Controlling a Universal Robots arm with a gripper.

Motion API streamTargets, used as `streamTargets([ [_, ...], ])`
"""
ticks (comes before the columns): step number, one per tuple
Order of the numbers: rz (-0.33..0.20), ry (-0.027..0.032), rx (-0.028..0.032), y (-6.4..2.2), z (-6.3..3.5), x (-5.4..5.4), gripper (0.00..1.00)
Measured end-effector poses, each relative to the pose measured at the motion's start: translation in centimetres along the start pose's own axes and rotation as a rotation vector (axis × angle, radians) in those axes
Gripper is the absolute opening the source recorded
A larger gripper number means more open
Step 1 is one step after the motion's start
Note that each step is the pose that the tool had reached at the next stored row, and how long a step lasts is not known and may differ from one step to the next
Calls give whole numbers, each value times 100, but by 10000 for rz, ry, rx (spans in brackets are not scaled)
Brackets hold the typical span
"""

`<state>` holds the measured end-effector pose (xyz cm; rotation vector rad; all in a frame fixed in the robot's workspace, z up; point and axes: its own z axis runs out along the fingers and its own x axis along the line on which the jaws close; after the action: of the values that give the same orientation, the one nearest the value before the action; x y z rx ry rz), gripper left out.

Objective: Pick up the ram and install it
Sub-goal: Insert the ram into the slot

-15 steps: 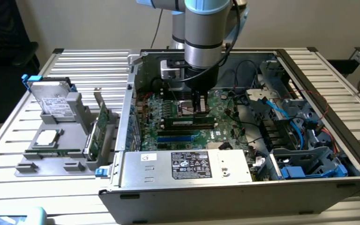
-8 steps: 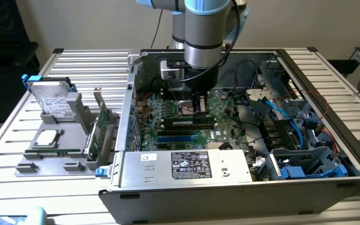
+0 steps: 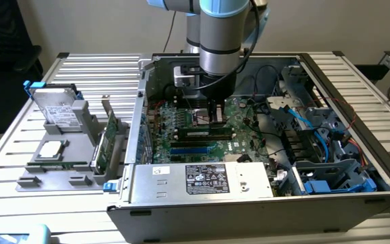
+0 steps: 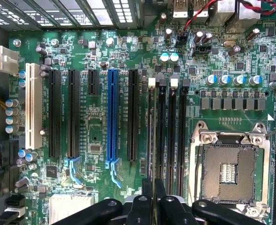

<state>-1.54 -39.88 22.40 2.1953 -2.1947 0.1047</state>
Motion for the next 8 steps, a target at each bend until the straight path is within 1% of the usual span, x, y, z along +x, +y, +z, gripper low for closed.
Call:
streamTargets([
  [8, -2, -1, 0, 0, 9, -1, 14],
])
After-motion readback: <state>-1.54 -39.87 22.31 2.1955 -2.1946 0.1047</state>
